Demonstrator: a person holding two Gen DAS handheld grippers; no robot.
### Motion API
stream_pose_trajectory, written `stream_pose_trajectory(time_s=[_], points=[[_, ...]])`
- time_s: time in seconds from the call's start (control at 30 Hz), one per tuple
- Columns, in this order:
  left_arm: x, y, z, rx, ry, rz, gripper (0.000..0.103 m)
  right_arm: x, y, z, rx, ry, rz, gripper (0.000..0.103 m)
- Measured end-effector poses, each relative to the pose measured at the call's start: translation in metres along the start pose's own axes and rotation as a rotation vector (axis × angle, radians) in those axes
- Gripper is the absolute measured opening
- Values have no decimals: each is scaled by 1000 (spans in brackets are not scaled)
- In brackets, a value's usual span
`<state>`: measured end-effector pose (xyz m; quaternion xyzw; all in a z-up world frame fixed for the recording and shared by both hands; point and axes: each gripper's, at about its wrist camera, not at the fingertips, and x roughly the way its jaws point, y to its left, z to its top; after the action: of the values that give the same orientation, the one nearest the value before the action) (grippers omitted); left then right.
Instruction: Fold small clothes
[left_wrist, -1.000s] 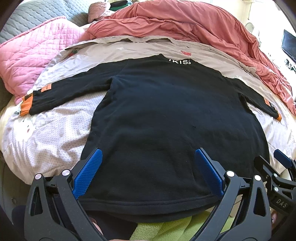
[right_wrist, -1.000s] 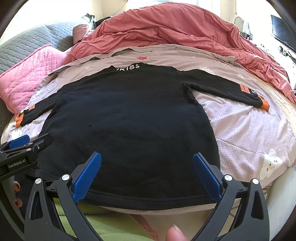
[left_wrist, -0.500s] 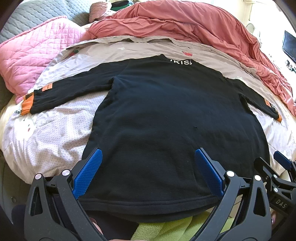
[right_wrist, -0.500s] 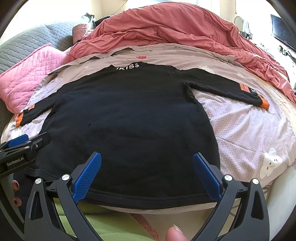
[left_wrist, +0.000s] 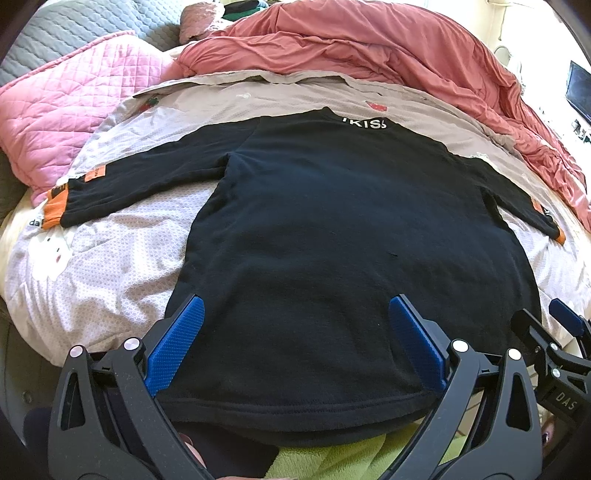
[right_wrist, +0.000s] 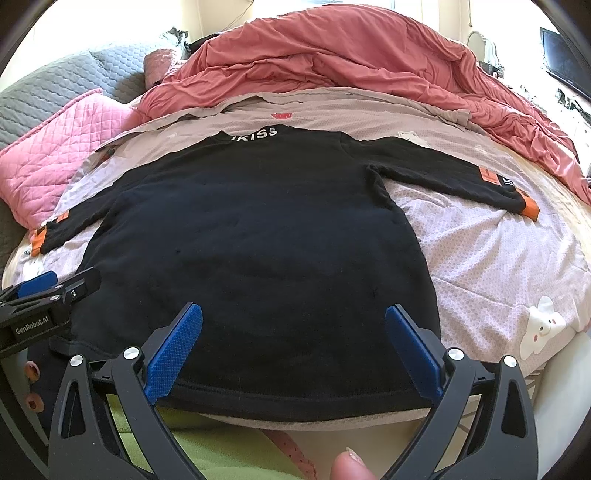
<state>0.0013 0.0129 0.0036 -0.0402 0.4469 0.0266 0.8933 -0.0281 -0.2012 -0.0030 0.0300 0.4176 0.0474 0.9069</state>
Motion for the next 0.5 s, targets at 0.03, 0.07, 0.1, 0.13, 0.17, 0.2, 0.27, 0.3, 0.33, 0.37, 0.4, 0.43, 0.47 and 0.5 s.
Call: stream_pose_trajectory(time_s=[0.03, 0.07, 0.1, 0.13, 0.17, 0.2, 0.27, 0.3, 0.33, 0.37, 0.4, 0.43, 0.47, 0.5], points=[[1, 0, 1, -1, 0, 1, 94, 1, -1, 1, 2, 0, 0, 99], [2, 0, 3, -3, -1, 6, 94, 2, 0, 4, 3, 1, 1, 99], [3, 0, 5, -2, 0, 9, 94, 3, -1, 5, 4, 0, 4, 99], [3, 0, 7, 0, 0, 11, 94, 5, -1, 8, 3, 0, 6, 99], [4, 0, 10, -1, -3, 16, 94, 6, -1, 10, 2, -3, 7, 99], [5, 0, 12, -1, -5, 20, 94, 8, -3, 13, 2, -4, 8, 99], [7, 0, 18, 0, -8, 28, 94, 11, -4, 16, 2, -7, 11, 99], [8, 0, 21, 2, -7, 32, 94, 13, -5, 19, -2, -8, 13, 99], [10, -1, 25, 5, -9, 37, 94, 15, -6, 22, -2, -9, 15, 99], [11, -2, 29, 8, -10, 43, 94, 17, -6, 25, -2, -9, 18, 99], [13, -3, 32, 13, -10, 49, 94, 20, -8, 28, -2, -7, 23, 99], [15, -4, 37, 17, -12, 54, 94, 22, -9, 31, -1, -9, 23, 99], [18, -5, 41, 19, -9, 60, 94, 24, -10, 34, -1, -13, 21, 99], [20, -6, 45, 21, -5, 62, 94, 26, -11, 38, -5, -16, 22, 99]])
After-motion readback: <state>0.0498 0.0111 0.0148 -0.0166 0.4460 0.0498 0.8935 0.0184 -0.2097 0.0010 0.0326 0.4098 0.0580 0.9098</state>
